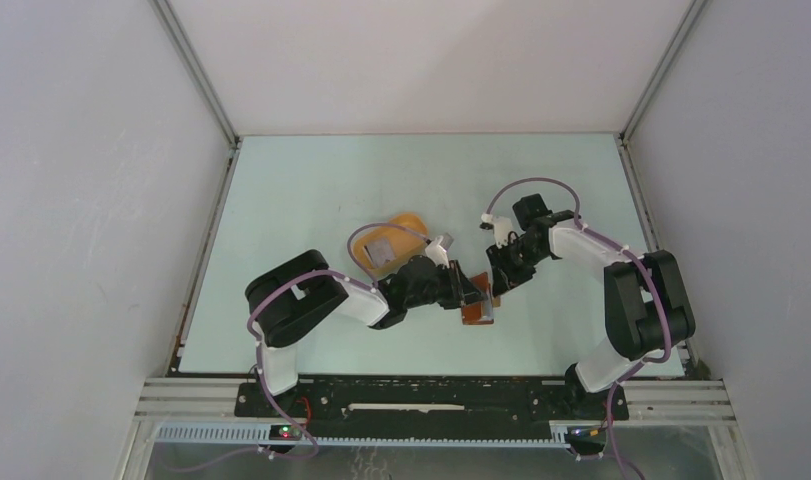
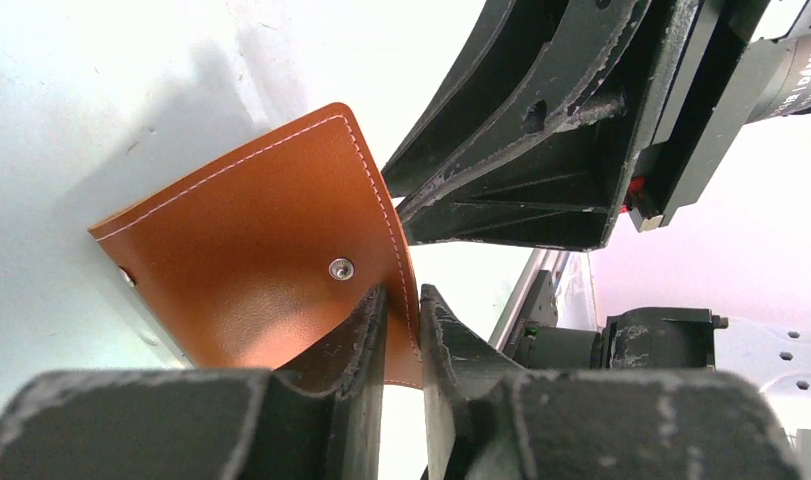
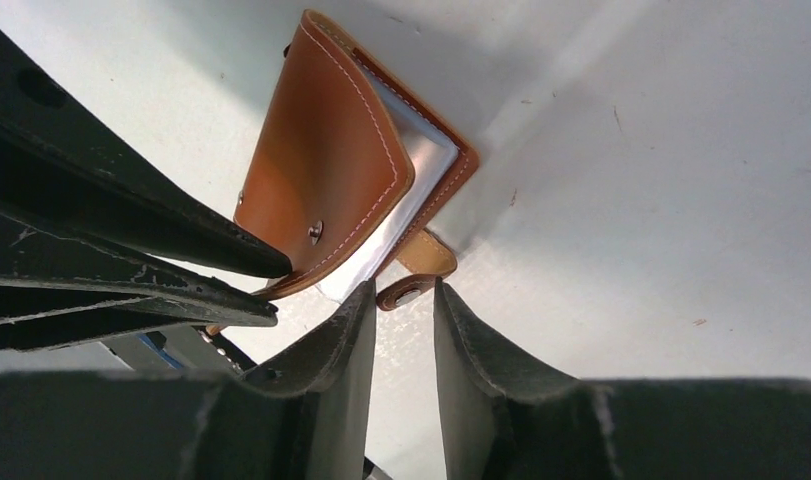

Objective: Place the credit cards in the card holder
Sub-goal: Close the card holder at the center of the board.

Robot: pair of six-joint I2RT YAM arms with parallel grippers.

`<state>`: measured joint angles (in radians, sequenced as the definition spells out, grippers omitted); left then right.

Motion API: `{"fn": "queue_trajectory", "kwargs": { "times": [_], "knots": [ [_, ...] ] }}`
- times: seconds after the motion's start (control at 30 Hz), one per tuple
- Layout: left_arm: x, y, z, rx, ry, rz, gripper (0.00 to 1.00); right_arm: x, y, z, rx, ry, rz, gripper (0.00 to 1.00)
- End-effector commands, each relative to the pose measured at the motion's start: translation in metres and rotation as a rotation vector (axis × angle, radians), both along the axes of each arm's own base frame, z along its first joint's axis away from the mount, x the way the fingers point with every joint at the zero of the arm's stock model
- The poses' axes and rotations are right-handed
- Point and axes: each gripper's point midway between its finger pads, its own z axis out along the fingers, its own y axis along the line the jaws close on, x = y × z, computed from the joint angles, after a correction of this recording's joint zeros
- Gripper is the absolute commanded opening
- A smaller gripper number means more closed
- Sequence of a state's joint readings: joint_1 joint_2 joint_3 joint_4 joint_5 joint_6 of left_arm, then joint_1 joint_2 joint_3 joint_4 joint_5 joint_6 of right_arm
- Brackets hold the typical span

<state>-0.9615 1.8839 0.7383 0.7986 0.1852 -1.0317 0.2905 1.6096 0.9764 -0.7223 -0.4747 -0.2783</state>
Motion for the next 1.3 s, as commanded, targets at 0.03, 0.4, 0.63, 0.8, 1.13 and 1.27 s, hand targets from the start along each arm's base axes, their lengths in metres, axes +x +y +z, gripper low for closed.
{"fn": "queue_trajectory", "kwargs": {
  "times": [0.03, 0.4, 0.63, 0.8, 1.13, 1.27],
  "knots": [
    [0.004, 0.013, -0.019, 0.052, 0.023, 0.042, 0.22, 0.011, 0.001, 0.012, -0.016, -0.057, -0.007, 0.37],
    [0.005, 0.014, -0.022, 0.048, 0.033, 0.056, 0.20, 0.014, -0.013, 0.009, -0.049, -0.050, -0.052, 0.27],
    [0.007, 0.014, -0.022, 0.048, 0.032, 0.064, 0.21, 0.013, -0.016, 0.009, -0.048, -0.040, -0.057, 0.33],
    [0.008, 0.013, -0.022, 0.050, 0.032, 0.063, 0.22, 0.013, -0.019, 0.008, -0.057, -0.036, -0.065, 0.33],
    [0.010, 0.012, -0.019, 0.058, 0.030, 0.073, 0.23, 0.011, -0.021, 0.011, -0.018, -0.006, -0.082, 0.14],
    [0.009, 0.010, -0.015, 0.048, 0.026, 0.063, 0.27, 0.010, -0.020, 0.014, 0.011, 0.010, -0.087, 0.00]
  ]
}}
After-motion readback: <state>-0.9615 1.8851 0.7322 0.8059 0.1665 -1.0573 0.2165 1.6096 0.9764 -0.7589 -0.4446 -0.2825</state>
